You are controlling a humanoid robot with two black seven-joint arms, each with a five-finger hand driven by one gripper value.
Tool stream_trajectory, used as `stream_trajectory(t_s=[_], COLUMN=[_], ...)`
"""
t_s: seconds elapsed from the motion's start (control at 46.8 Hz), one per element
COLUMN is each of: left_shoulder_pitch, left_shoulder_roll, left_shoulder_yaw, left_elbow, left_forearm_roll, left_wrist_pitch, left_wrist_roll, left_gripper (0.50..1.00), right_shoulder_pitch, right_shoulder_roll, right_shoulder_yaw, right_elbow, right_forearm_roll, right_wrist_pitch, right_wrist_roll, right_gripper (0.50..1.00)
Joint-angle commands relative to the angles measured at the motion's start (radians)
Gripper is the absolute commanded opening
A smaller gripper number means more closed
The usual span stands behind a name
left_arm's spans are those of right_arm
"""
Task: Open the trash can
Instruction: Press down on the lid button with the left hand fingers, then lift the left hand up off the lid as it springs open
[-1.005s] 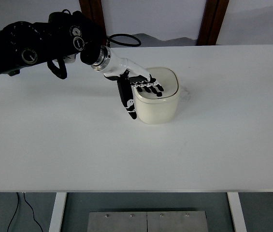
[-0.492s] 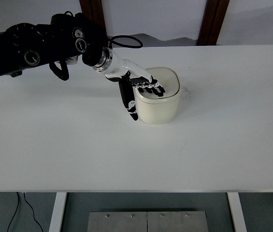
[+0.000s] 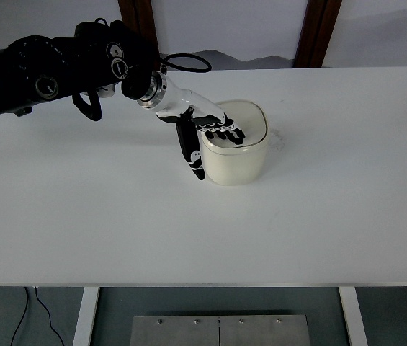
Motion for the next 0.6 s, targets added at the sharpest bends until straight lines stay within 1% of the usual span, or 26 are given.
stream_trajectory(t_s=[0.0,0.086,0.257,0.342,0.577], left_shoulder_pitch=[-0.009,-0.018,-0.018,-0.017,0.0], left_shoulder_roll=[0.006,0.009,0.012,0.037,0.106], left_shoulder_yaw=[-0.007,-0.01,-0.02,-0.026,-0.086], left_elbow=[0.007,0.018,0.102,0.127,0.145], left_forearm_roll=[-0.013,-0.022,-0.137,-0.197,-0.384], left_wrist_pitch=[0.001,0.001,0.001,0.001,0.071], left_wrist_roll=[-0.001,-0.004,-0.007,-0.01,-0.013], left_gripper=[1.0,1.0,1.0,1.0,1.0], right_shoulder_pitch=[0.0,0.0,0.0,0.0,0.0], right_shoulder_roll=[0.0,0.0,0.0,0.0,0.0], right_shoulder_yaw=[0.0,0.0,0.0,0.0,0.0], right_elbow=[0.0,0.0,0.0,0.0,0.0], right_forearm_roll=[0.0,0.0,0.0,0.0,0.0], right_wrist_pitch=[0.0,0.0,0.0,0.0,0.0], right_wrist_roll=[0.0,0.0,0.0,0.0,0.0], right_gripper=[0.991,0.991,0.991,0.991,0.991])
